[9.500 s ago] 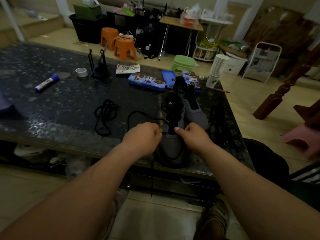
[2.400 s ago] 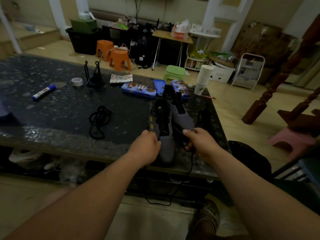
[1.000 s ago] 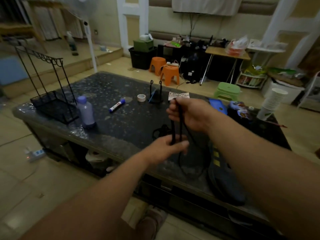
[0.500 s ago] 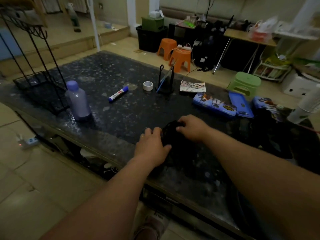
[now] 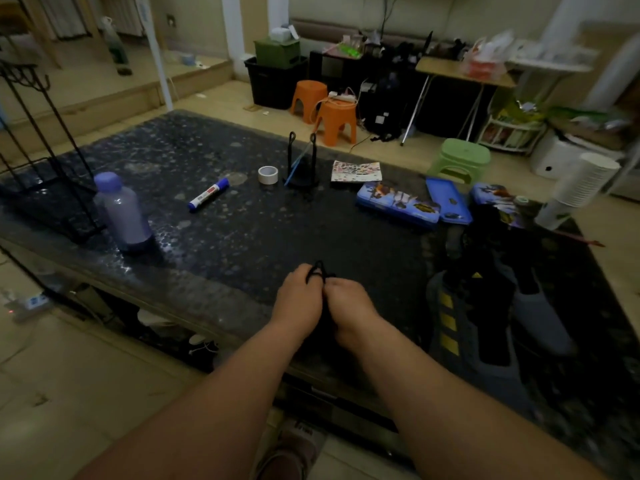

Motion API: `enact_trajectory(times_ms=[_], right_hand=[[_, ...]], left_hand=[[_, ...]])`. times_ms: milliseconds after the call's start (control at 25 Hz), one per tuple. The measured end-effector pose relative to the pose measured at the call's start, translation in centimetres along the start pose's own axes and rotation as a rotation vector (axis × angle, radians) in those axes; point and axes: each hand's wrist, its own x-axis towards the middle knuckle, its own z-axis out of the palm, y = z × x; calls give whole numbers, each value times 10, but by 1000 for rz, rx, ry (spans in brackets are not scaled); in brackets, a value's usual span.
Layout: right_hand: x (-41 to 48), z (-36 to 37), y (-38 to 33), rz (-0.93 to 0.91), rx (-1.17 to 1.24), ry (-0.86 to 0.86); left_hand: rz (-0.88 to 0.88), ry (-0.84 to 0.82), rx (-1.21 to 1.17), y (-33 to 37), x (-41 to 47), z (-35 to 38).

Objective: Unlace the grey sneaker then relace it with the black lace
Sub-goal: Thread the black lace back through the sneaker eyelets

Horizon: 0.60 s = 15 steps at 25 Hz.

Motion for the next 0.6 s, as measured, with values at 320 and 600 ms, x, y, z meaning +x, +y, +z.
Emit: enact_trajectory(times_ms=[320, 600], right_hand=[[-99, -78, -13, -127, 564, -15], [-178, -215, 1, -103, 1043, 130]], left_hand=[[-75, 52, -638, 73, -49, 24], [1026, -223, 561, 131, -169, 168]])
